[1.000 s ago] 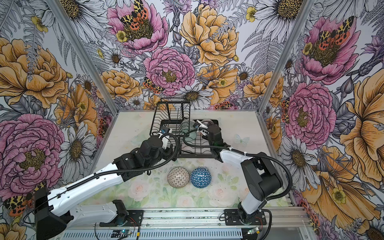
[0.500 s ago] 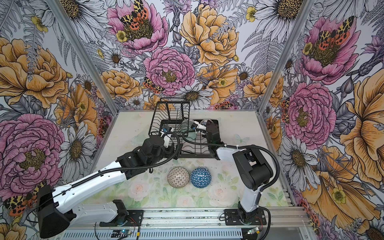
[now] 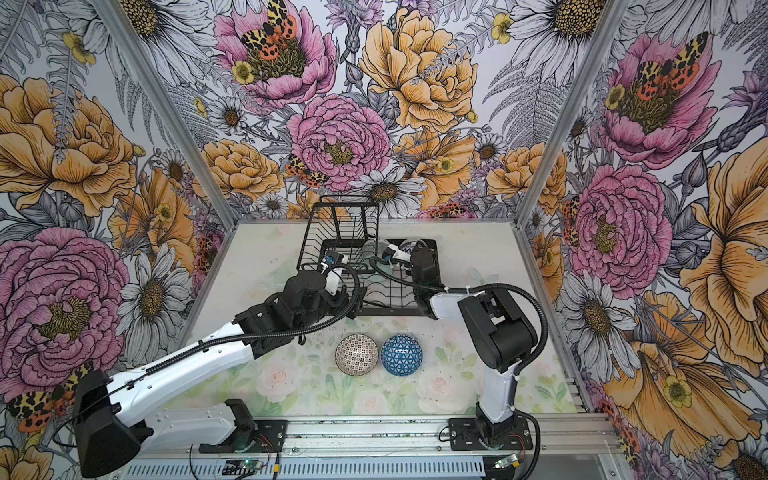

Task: Load the bowls into the dish rack
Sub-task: 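Settle the orange-patterned bowl into the rack slot with the right gripper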

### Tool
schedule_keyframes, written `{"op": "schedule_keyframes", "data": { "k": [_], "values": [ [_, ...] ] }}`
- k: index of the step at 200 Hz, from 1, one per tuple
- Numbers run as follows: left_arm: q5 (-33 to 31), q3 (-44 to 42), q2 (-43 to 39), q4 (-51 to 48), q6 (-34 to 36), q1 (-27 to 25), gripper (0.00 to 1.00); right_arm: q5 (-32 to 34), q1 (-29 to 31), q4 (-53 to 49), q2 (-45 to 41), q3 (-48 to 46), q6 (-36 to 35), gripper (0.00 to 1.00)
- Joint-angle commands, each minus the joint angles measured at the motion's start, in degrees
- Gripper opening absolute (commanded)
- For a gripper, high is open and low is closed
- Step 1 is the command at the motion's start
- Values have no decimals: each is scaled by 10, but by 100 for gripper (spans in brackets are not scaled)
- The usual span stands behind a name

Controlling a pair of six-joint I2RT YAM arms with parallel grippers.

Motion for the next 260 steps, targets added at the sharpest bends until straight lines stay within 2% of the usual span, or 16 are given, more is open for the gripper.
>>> {"op": "schedule_keyframes", "data": {
  "k": [1, 167, 260],
  "values": [
    [19, -9, -8, 18, 7, 8, 99, 16, 3, 42, 15, -2, -11, 0],
    [29, -21, -16, 26, 8, 13, 99, 17, 2, 61, 59, -2, -15, 0],
    [43, -37, -30, 37, 9, 20, 99, -40, 0, -23, 55, -9, 7, 0]
  ]
}}
